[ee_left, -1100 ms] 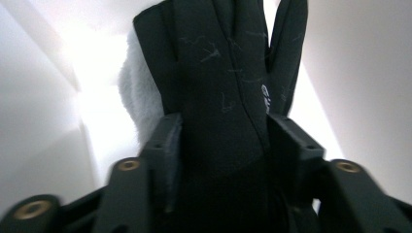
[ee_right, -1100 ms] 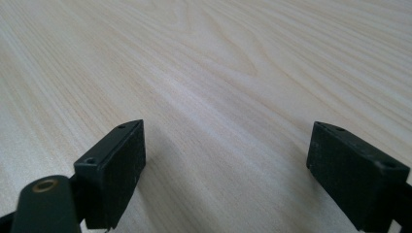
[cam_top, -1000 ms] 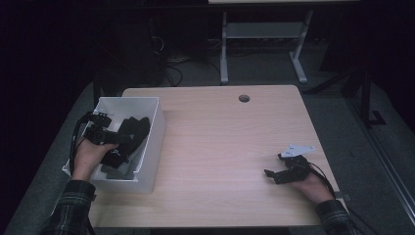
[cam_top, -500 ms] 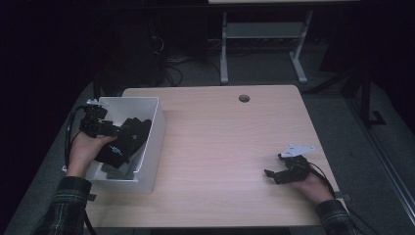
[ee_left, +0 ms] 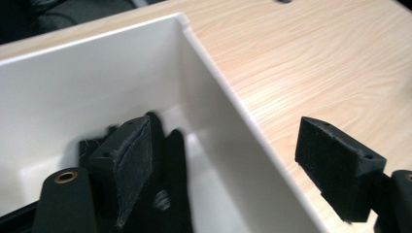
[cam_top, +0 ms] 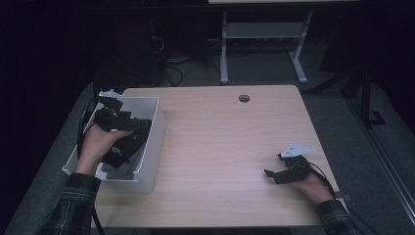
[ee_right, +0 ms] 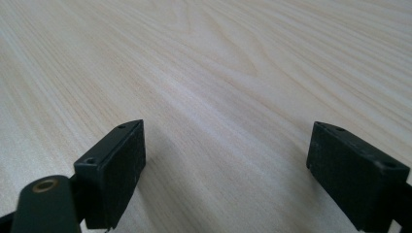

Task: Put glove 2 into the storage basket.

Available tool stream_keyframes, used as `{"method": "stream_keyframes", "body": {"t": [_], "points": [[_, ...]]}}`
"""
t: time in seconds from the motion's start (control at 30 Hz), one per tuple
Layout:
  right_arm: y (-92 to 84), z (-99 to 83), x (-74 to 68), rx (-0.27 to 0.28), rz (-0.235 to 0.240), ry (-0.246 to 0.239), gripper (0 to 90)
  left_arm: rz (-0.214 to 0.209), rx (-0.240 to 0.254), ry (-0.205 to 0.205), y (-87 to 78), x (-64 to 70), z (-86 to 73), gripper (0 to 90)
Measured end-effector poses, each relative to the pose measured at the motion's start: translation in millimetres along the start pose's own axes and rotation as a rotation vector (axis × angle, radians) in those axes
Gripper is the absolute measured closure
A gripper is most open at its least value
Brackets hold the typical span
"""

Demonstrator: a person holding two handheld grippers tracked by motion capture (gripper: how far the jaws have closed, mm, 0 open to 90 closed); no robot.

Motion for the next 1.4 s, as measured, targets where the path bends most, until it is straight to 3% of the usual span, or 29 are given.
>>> {"method": "stream_keyframes", "body": {"t": [0.27,0.67,1.03,1.4], "points": [[0.0,0.0,0.0,0.0,0.0,0.0,14.1,-0.066,0.013,0.048,5.2,34.7,12.9,19.6],[0.1,0.1,-0.1,0.001,0.001,-0.001,14.0,-0.144,0.001,0.109,34.5,82.5,19.7,19.1],[0.5,0.5,-0.2,0.001,0.005,-0.004,14.1,-0.192,-0.001,0.147,56.6,115.4,13.8,18.4],[0.6,0.5,-0.5,0.002,0.004,-0.006,14.1,-0.23,-0.029,0.174,82.4,145.3,-5.2,18.1]]}}
Point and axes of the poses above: each handheld gripper's, and its own axes: y roughly forward along the jaws, z roughly out of its top, x roughly to its right, the point moved 5 cm from there along y, roughly forward along the jaws, and after that the axes turned 1 degree about z, right-handed, at the moved point
